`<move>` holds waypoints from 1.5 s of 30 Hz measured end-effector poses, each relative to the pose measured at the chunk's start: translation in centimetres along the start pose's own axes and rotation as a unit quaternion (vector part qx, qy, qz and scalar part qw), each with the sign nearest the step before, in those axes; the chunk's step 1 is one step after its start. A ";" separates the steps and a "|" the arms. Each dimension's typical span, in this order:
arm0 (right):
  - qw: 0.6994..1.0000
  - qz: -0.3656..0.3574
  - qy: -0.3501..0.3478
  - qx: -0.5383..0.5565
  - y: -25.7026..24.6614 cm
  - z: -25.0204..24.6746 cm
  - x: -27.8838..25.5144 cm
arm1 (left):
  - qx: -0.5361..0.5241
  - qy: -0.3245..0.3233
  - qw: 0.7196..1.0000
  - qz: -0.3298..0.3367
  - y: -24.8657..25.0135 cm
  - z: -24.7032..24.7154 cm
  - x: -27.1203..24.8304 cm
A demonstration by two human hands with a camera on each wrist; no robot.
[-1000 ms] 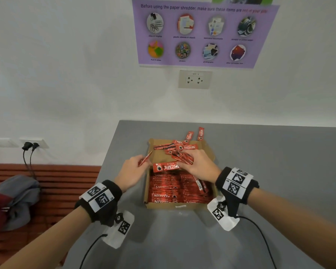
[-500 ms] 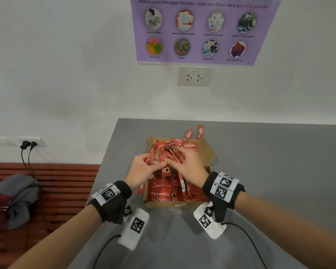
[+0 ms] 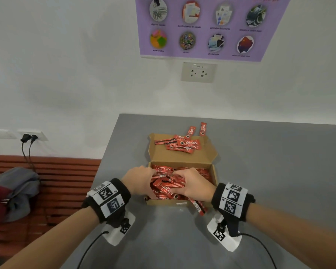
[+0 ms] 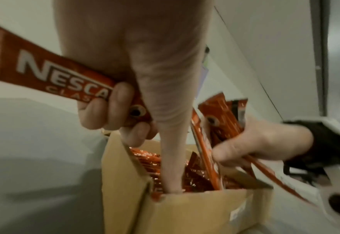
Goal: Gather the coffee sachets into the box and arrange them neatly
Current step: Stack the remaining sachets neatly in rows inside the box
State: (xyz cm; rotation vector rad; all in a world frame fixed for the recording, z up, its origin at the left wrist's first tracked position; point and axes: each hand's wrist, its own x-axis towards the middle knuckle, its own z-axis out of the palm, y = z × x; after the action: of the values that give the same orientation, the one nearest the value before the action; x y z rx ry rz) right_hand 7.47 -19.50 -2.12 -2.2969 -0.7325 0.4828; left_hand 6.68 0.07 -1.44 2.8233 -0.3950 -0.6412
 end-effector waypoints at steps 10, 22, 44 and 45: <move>0.993 -0.021 -0.068 -0.094 -0.4 0.4 0.5 | 0.052 0.025 0.998 0.024 0.3 1.2 0.4; 0.957 -0.067 -0.132 -0.250 -2.0 1.1 2.2 | -0.188 0.024 0.981 0.033 -1.1 -0.6 0.0; 0.975 0.001 -0.129 -0.182 0.2 -0.6 1.4 | -0.139 -0.001 0.989 0.056 0.0 0.8 -0.6; 0.983 0.011 -0.107 -0.151 0.4 -1.1 1.4 | -0.183 0.010 0.982 0.049 -0.1 0.5 -0.5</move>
State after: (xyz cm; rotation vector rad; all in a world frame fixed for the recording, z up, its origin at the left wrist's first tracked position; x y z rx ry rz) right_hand 9.26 -19.43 -1.82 -2.5631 -0.9397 0.6761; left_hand 5.98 0.20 -1.71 2.4443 -0.3663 -0.5959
